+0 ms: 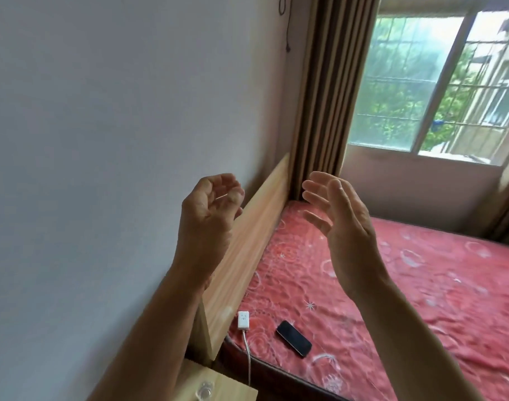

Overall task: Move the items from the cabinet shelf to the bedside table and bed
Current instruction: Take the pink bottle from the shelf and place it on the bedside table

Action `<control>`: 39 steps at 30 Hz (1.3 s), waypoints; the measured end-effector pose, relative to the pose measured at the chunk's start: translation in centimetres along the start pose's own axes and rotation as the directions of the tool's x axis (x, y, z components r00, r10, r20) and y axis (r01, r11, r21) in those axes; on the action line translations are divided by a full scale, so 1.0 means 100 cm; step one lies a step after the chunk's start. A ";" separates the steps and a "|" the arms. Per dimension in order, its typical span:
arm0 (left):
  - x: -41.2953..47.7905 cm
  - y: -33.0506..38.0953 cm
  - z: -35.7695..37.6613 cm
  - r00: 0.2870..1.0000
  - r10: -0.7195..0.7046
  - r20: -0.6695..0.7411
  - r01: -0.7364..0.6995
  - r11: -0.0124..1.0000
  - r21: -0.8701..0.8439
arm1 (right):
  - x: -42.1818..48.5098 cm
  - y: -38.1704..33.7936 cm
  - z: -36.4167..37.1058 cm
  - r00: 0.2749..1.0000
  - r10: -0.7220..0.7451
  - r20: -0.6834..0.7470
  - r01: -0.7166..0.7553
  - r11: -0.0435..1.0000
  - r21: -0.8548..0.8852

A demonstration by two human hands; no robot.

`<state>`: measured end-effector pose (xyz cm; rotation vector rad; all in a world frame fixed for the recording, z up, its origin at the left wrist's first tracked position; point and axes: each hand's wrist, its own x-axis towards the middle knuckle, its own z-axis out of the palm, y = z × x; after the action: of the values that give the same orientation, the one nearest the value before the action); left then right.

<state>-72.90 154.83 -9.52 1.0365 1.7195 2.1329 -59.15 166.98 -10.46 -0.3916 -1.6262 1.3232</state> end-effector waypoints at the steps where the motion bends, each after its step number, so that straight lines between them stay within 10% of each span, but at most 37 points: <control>1: -0.003 0.001 0.012 0.999 -0.008 0.032 0.008 1.000 -0.017 | -0.006 -0.004 -0.013 0.999 -0.004 -0.033 0.003 1.000 -0.023; 18: -0.127 0.069 0.235 0.869 0.060 0.490 0.054 0.975 -0.216 | -0.139 -0.117 -0.245 0.866 -0.158 -0.475 0.030 0.964 -0.265; 39: -0.319 0.140 0.469 0.472 0.203 0.858 0.320 0.867 -0.381 | -0.309 -0.230 -0.440 0.518 -0.347 -0.782 -0.168 0.855 -0.491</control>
<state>-16.33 168.86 -5.59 1.4778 0.6085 1.3483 -1.12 160.98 -7.26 -1.0862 -1.0426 0.3776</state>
